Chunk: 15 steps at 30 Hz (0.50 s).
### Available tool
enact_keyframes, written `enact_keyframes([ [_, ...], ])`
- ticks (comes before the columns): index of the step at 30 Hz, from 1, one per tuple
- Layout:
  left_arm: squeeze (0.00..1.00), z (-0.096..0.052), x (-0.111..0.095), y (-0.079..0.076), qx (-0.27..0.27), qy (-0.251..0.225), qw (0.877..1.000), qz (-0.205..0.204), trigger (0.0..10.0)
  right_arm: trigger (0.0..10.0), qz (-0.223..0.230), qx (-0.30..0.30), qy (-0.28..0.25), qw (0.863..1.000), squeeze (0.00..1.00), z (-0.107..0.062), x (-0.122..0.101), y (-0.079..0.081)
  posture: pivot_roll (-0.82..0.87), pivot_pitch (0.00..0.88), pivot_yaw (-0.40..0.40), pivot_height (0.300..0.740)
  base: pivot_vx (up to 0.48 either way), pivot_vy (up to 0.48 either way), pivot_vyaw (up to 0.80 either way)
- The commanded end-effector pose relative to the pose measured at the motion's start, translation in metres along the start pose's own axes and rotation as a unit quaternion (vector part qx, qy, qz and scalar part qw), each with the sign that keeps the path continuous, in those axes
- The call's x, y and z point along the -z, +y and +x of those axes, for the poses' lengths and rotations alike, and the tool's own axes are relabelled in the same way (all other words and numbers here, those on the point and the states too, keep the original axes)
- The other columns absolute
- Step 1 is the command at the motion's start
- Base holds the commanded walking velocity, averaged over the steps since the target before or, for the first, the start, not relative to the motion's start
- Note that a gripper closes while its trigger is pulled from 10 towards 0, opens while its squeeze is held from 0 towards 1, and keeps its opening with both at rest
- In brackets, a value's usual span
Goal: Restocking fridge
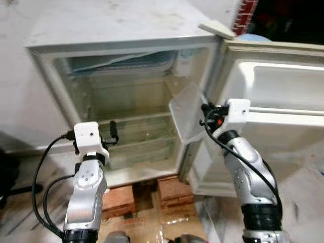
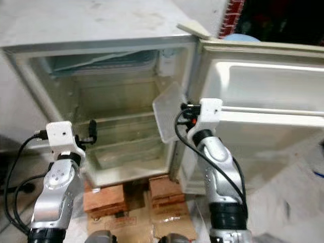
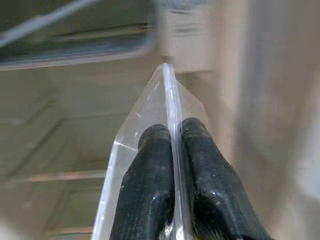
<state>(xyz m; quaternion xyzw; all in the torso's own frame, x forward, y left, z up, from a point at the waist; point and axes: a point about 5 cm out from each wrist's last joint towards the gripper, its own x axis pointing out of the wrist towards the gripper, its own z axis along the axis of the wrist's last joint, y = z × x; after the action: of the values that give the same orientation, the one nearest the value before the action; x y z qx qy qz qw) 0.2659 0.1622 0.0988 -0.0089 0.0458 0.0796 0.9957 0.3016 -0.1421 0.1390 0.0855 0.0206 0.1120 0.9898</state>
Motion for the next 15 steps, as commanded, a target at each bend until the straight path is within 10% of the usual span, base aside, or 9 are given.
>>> enact_keyframes([
  [1, 0.0, 0.0001, -0.0001, 0.0, -0.005, 0.002, 1.0, 0.005, 10.0, 10.0, -0.003, -0.004, -0.01, 1.0, 0.0, 0.0019, -0.0054, 0.0021, 0.05, 0.0, -0.046, 0.74, 0.0, 0.0, 0.79],
  [8, 0.0, 0.0004, 0.0001, 0.0002, -0.006, 0.002, 1.0, 0.0, 10.0, 10.0, -0.006, -0.005, -0.01, 1.0, 0.0, 0.0025, -0.0058, 0.0024, 0.05, 0.0, -0.046, 0.74, 0.0, 0.0, 0.79],
  [15, 0.0, 0.0008, 0.0001, 0.0001, -0.002, 0.002, 1.0, -0.003, 10.0, 10.0, -0.002, 0.003, -0.009, 1.0, 0.0, 0.0026, -0.0053, 0.0005, 0.05, 0.0, -0.044, 0.74, 0.158, 0.0, 0.0],
])
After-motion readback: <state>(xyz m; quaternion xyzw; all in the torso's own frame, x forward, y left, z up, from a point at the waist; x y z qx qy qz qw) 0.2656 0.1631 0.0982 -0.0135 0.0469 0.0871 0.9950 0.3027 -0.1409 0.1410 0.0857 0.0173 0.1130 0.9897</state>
